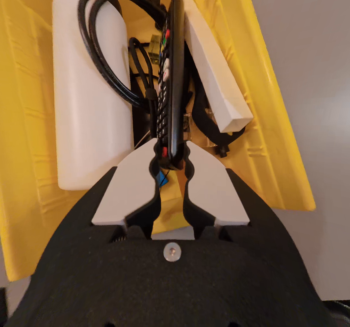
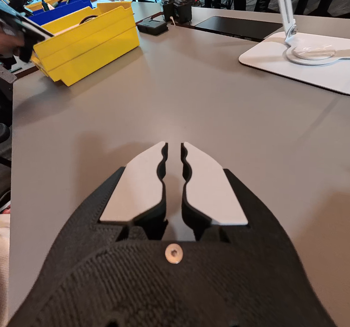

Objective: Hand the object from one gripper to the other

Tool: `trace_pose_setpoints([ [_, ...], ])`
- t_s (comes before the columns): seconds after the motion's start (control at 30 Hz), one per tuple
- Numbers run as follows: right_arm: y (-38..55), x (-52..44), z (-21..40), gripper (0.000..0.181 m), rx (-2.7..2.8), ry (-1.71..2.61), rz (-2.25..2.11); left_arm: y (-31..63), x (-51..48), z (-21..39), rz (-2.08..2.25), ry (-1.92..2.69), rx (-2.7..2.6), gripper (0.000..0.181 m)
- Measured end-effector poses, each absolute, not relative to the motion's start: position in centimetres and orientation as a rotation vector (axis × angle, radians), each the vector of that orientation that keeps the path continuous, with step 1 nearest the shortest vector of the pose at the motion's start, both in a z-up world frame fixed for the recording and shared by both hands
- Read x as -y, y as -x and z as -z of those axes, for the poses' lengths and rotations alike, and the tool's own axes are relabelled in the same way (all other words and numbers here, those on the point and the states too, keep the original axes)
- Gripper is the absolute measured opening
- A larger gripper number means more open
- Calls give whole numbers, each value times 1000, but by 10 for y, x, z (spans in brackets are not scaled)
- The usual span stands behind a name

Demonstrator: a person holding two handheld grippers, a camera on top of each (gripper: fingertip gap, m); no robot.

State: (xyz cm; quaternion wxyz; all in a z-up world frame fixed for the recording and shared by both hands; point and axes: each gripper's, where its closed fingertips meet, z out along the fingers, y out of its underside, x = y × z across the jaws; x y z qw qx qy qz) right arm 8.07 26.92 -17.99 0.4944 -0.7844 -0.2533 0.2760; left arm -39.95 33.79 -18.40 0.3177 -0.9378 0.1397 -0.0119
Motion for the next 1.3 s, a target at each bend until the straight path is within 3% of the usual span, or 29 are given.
trace_pose_setpoints([
  [0.03,-80,-269,181,13,624,1903,-664,400,-338,179,78,2449,-324,22],
  [0.27,-77,-267,183,12,657,1908,-647,411,-338,145,233,2295,-147,21],
  [0.73,-76,-267,183,12,667,1907,-636,378,-315,25,117,1969,-279,20],
  [1.07,-76,-267,183,12,666,1904,-620,360,-308,0,128,1873,-336,18],
  [1.3,-76,-267,182,12,664,1900,-626,366,-322,30,157,1934,-341,17],
])
